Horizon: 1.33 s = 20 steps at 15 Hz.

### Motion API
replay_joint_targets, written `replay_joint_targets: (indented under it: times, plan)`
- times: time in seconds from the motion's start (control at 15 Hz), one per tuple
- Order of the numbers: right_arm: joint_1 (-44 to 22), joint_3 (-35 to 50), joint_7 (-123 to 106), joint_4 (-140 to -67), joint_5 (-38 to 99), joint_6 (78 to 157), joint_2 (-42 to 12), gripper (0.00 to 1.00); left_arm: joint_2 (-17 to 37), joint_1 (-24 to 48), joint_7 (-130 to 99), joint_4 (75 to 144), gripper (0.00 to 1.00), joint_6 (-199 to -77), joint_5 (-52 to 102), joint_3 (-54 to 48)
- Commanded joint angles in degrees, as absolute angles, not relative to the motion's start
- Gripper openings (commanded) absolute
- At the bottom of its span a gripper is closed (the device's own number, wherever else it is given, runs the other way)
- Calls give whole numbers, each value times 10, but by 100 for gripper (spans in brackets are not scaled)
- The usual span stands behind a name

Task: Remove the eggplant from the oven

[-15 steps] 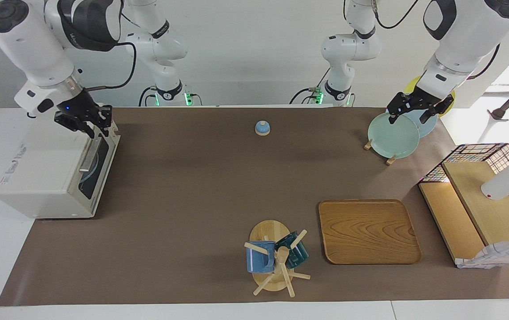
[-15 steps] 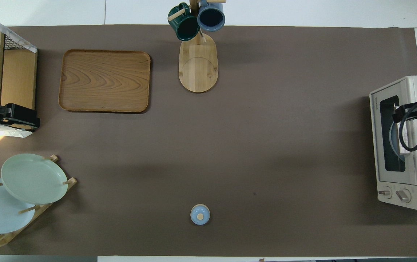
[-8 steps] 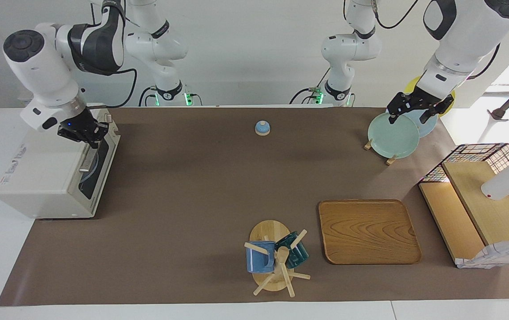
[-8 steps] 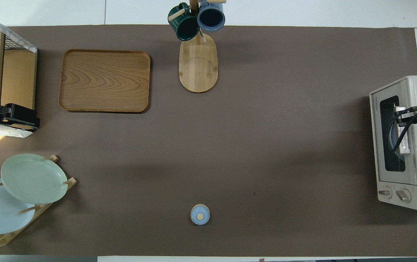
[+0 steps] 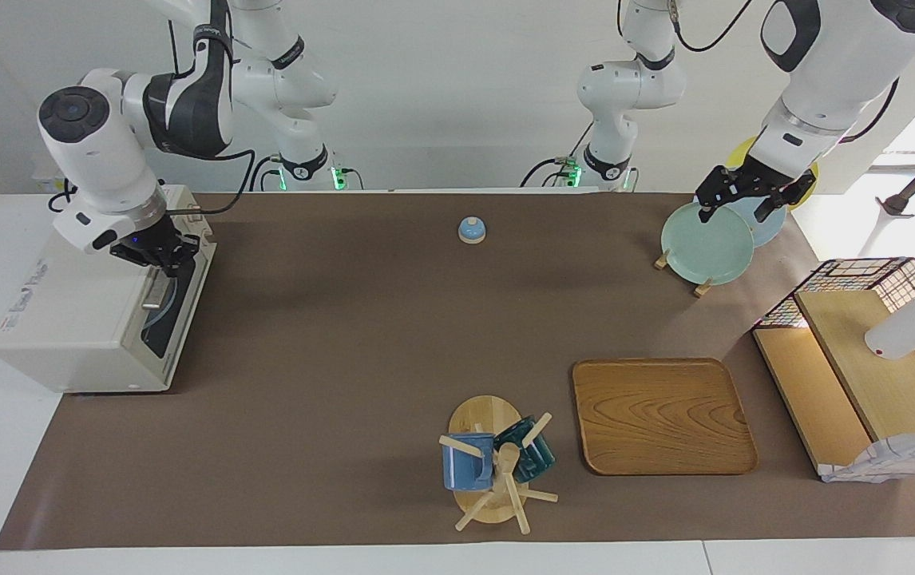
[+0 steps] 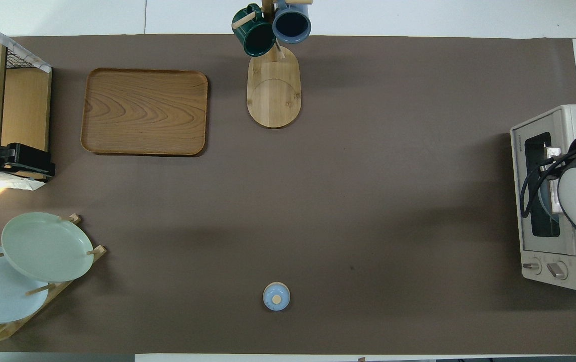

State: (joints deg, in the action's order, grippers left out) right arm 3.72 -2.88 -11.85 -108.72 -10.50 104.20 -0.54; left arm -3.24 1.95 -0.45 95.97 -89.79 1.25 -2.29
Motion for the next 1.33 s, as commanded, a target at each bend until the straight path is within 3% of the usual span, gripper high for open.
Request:
replay_joint_targets:
  times: [0.0, 0.47, 0.93, 1.27]
  plan:
    - [53, -25, -138, -1111, -115, 1056, 10, 0, -33, 12, -9, 954, 100, -888, 14, -29]
    - [71, -24, -155, -1146, -113, 1093, 16, 0, -33, 12, -9, 954, 100, -888, 14, -29]
    - [13, -21, -103, -1185, -95, 1166, 3, 0, -33, 12, -9, 954, 100, -888, 14, -29]
    - [-17, -21, -80, -1238, -64, 1287, -32, 0, -33, 12, -9, 954, 100, -888, 14, -29]
